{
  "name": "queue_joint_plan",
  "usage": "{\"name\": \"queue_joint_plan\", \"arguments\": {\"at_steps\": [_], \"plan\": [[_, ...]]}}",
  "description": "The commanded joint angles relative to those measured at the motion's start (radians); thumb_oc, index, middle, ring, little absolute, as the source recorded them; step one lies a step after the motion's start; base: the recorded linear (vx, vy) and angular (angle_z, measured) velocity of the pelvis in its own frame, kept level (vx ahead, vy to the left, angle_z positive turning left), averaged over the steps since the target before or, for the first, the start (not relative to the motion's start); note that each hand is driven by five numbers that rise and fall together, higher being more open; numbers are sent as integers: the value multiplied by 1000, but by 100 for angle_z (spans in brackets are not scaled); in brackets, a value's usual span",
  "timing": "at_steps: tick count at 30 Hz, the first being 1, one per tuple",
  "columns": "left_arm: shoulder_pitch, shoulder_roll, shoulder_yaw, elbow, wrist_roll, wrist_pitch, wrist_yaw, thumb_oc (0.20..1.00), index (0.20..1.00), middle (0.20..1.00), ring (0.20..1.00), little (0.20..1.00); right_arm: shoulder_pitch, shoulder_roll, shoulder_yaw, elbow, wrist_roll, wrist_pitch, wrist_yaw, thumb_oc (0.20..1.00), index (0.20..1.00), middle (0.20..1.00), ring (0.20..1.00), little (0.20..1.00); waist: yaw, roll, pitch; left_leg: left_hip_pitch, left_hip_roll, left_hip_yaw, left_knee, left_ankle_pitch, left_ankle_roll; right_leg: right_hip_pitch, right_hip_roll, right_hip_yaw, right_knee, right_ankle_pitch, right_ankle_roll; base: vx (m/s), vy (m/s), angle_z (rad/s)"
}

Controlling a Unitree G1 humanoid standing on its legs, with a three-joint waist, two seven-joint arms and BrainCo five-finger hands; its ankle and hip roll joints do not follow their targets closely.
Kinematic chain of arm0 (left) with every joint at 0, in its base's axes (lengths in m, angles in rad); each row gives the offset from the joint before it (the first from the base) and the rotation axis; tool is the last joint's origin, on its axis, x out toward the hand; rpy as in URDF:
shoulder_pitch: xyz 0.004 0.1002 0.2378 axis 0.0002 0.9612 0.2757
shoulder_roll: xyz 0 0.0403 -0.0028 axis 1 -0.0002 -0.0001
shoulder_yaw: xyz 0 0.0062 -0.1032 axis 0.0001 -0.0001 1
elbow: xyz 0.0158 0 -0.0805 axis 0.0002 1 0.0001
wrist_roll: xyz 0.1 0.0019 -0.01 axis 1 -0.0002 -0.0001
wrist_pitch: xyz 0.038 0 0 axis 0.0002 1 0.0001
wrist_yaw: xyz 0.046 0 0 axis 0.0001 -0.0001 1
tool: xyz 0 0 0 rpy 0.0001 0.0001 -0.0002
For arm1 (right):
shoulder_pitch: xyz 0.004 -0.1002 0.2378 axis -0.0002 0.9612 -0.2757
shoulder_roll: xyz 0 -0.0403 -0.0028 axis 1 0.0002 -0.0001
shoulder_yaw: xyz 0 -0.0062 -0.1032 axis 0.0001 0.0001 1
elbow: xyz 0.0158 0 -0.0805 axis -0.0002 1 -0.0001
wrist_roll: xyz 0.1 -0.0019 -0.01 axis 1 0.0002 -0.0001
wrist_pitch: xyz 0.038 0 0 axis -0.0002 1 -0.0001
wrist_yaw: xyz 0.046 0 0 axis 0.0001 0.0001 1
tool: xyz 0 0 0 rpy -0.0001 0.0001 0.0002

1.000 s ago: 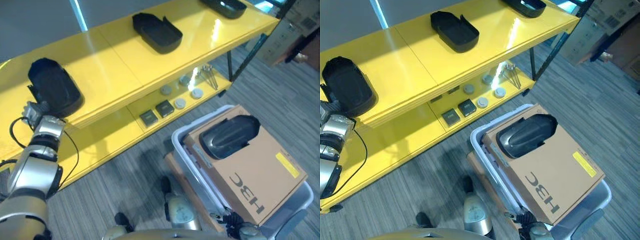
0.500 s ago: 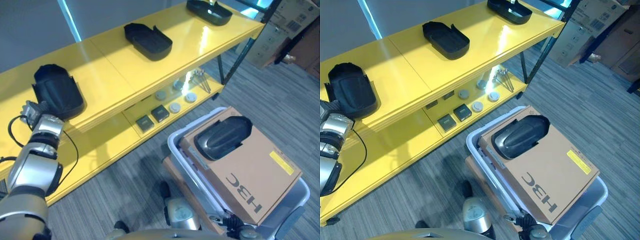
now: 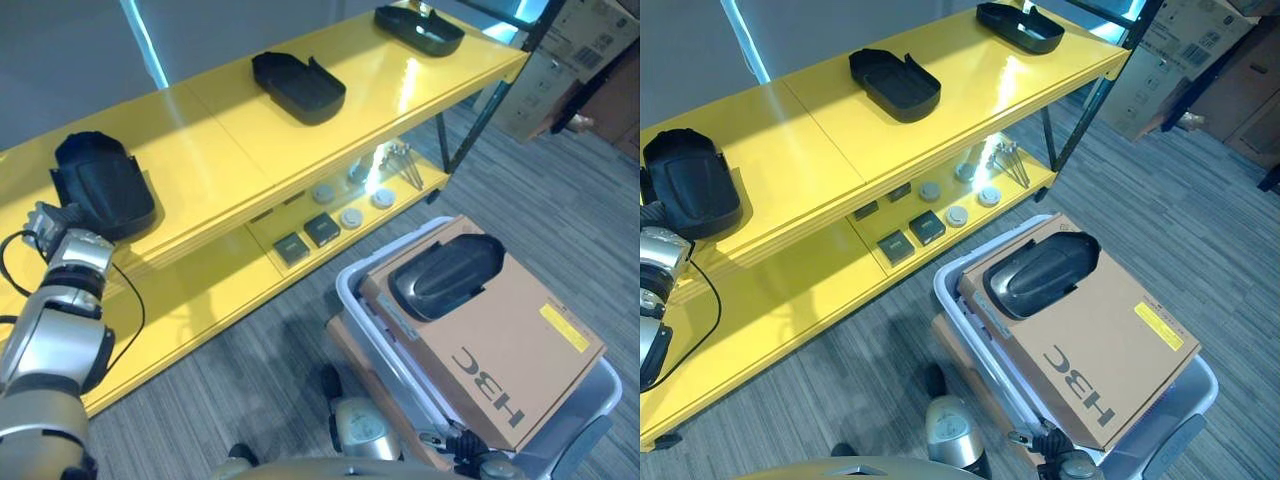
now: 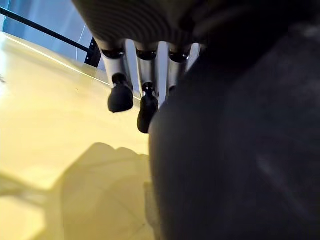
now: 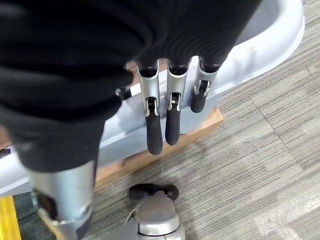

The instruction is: Move parts from the plastic box to the shelf.

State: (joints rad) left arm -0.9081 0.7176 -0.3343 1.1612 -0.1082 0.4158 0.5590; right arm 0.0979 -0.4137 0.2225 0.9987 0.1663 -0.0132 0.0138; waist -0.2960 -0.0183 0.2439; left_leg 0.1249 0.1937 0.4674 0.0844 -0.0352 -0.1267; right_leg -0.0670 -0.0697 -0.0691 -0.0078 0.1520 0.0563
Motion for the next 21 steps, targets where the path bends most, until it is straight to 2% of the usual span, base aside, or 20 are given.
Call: {"name": "queue_joint_plan", "arguments": {"at_steps": [1,11,15,16,18,21], "plan": [[-18,96,12,27,76,-27,14,1000,1000,1000,1000,1000,104,-45,19,31,-16,31,9,1000,1000,1000,1000,1000,-11,-2,-54,-111,66,-48,155,-83,46,5,-76,53,109,-179,108,0,0,0],[-13,93,16,45,51,-20,42,1000,1000,1000,1000,1000,104,-53,11,43,-17,15,16,1000,1000,1000,1000,1000,-14,-6,-44,-121,70,-49,164,-82,43,-1,-75,58,110,-177,107,0,0,0],[-10,101,30,41,12,-49,42,1000,1000,1000,1000,1000,106,-52,9,41,-21,16,14,1000,1000,1000,1000,1000,-11,-6,-46,-117,69,-49,161,-80,41,4,-75,57,106,-176,107,0,0,0],[-9,101,45,30,-15,-80,48,1000,1000,1000,1000,1000,111,-51,9,36,-23,19,12,1000,1000,1000,1000,1000,-10,-6,-49,-114,68,-51,158,-80,41,8,-75,57,103,-176,106,0,0,0],[-12,103,52,18,-19,-98,42,1000,1000,1000,1000,1000,115,-49,7,37,-28,16,10,1000,1000,1000,1000,1000,-9,-5,-52,-110,68,-50,158,-80,41,12,-75,55,103,-176,106,33,12,1],[-21,108,45,-21,-23,-65,22,1000,1000,1000,1000,1000,120,-52,0,34,-37,19,13,1000,1000,1000,1000,1000,-5,-1,-56,-109,69,-53,158,-81,42,14,-78,51,105,-177,110,11,5,0]]}}
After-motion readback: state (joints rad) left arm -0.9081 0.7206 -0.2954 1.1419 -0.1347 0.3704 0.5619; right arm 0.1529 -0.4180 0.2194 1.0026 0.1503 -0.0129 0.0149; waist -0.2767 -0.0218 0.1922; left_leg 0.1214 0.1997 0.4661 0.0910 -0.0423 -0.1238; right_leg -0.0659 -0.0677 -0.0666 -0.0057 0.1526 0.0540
